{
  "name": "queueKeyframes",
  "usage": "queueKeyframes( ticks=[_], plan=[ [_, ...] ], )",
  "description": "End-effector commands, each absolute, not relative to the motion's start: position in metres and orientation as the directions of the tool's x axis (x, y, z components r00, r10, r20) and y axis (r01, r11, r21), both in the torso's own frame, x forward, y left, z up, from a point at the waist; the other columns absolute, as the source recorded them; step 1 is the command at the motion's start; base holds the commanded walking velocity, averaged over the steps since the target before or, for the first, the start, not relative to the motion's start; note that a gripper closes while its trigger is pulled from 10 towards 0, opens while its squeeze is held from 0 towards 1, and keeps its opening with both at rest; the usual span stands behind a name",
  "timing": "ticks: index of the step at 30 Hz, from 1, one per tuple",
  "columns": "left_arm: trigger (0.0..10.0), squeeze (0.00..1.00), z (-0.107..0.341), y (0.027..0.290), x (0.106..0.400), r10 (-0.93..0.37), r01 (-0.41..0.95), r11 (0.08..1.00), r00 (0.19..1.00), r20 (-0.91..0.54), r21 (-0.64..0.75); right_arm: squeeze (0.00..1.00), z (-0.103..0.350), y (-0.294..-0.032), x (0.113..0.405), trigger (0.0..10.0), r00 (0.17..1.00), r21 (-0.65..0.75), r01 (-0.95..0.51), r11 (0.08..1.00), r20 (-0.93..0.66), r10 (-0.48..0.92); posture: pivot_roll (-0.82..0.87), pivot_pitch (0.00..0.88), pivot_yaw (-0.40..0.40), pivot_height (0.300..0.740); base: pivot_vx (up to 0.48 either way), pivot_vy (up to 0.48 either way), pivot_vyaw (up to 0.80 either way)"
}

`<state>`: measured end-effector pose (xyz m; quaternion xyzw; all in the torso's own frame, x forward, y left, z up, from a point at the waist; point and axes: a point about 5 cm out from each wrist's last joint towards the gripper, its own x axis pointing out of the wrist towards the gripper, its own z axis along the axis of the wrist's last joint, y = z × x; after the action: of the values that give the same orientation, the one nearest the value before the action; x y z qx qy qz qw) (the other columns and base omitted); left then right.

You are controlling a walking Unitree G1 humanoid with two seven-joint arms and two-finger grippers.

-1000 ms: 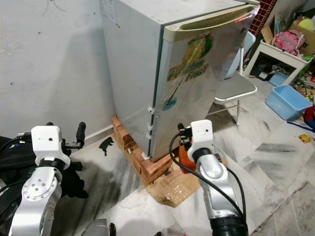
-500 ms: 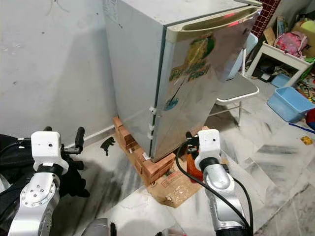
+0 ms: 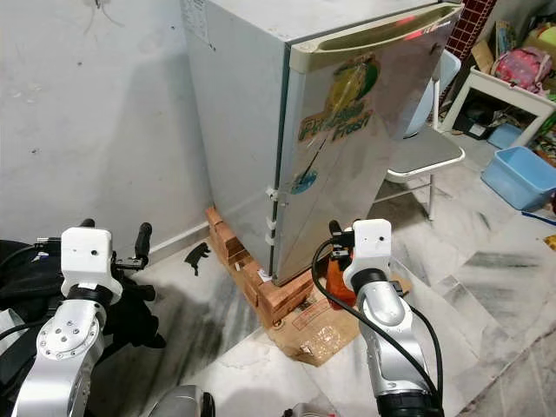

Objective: Restocking fridge

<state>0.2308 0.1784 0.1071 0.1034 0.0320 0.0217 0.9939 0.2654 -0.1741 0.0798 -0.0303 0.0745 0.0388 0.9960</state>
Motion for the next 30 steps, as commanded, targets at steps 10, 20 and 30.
queueKeyframes(
  ticks=[10, 20, 30],
  plan=[
    [10.0, 0.00, 0.123, 0.172, 0.247, 0.014, -0.010, 0.984, 1.000, -0.017, 0.177, 0.00, 0.109, -0.163, 0.287, 10.0, 0.994, 0.014, -0.094, 0.995, -0.057, 0.094, 0.08, 0.000, -0.048, 0.740, 0.000, 0.000, 0.00],
    [10.0, 0.00, 0.119, 0.173, 0.245, 0.013, -0.002, 0.984, 0.998, -0.059, 0.181, 0.00, 0.110, -0.162, 0.288, 10.0, 0.991, 0.043, -0.110, 0.993, -0.070, 0.113, 0.09, 0.000, -0.062, 0.740, 0.000, 0.000, -0.22],
    [10.0, 0.00, 0.120, 0.173, 0.248, 0.021, -0.011, 0.989, 0.998, -0.062, 0.149, 0.00, 0.107, -0.157, 0.284, 10.0, 0.987, 0.031, -0.136, 0.990, -0.083, 0.138, 0.08, 0.000, -0.071, 0.740, 0.000, 0.044, -0.80]
  ],
)
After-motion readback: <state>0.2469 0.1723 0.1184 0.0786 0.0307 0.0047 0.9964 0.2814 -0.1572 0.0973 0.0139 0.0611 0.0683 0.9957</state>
